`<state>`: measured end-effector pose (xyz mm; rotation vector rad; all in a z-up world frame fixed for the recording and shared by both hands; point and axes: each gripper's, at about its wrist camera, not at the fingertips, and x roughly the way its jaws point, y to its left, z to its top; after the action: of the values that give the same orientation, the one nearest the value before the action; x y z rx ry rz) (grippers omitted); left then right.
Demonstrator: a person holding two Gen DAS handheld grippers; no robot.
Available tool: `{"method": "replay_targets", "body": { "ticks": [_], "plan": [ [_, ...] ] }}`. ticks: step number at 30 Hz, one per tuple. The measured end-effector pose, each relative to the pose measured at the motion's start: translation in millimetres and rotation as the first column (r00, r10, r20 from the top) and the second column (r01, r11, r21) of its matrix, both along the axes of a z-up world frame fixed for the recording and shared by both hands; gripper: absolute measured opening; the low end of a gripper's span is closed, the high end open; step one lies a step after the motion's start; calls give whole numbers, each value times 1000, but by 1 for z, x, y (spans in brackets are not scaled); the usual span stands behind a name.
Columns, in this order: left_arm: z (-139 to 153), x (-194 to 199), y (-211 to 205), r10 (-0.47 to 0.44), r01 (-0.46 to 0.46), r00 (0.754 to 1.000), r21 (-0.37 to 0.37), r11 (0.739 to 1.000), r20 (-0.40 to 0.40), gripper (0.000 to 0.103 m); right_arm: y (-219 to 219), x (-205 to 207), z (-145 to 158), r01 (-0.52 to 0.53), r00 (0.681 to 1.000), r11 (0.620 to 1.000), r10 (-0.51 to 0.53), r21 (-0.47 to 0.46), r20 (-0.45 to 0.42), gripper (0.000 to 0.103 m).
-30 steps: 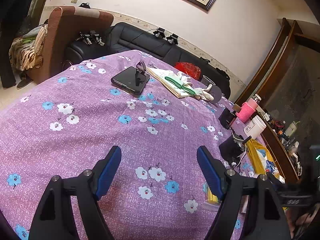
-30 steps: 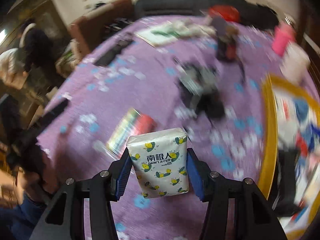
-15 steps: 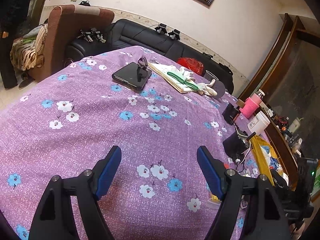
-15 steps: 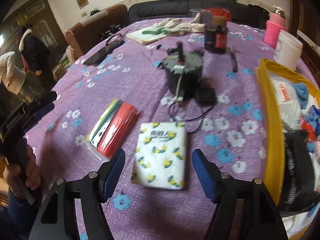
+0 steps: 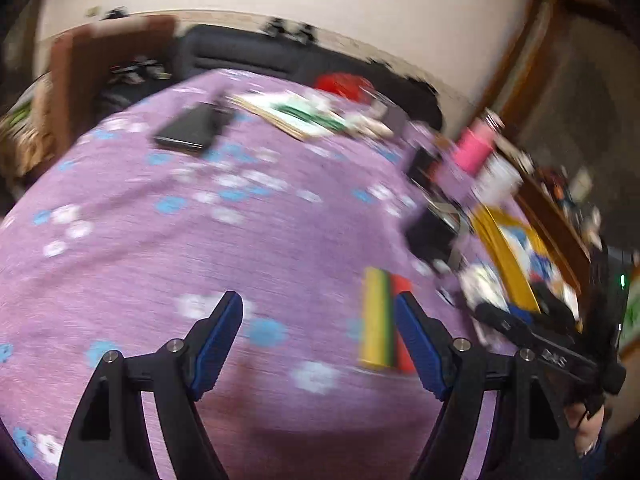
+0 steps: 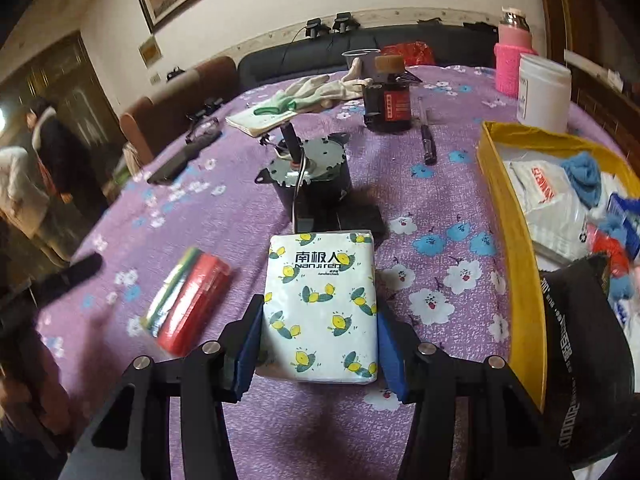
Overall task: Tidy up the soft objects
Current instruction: 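Close left tool on green-yellow-red sponge pack, then hold sponge pack with left tool while right tool holds floral tissue pack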
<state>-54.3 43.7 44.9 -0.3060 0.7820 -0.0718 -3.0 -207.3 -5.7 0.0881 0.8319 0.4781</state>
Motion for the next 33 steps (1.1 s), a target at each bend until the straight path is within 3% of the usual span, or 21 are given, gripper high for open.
{"method": "replay_targets", "body": {
  "ticks": [2,5,8,13,21,22,26,33],
  "plan": [
    [-2,6,-26,-63,65,997,63,996,-34,90,2,-1,1,2,1000,1000,-2,-14,8,56],
    [-9,14,-60,-123,134,990,164,977,-74,91,3,-2,1,-5,1000,1000,5,-10,3,56],
    [-19,23,-78,-173,192,976,158,969,-130,91,2,-3,0,-3,1000,1000,3,-5,1,56],
    [-29,35,-85,-153,185,974,187,965,-169,91,-5,2,-3,17,1000,1000,-17,15,-27,56],
    [-36,44,-90,-137,168,978,205,964,-157,91,-8,4,-4,49,998,999,-49,-1,-27,56],
    [-36,45,-89,-127,157,981,207,966,-147,88,-9,4,-4,51,998,999,-50,1,-31,56],
    [-34,45,-79,-64,91,991,243,966,-117,46,-8,4,-5,51,998,999,-51,1,-33,56],
    [-31,44,-60,-32,44,996,157,987,-82,41,-8,4,-5,54,998,999,-54,-2,-34,56]
  ]
}}
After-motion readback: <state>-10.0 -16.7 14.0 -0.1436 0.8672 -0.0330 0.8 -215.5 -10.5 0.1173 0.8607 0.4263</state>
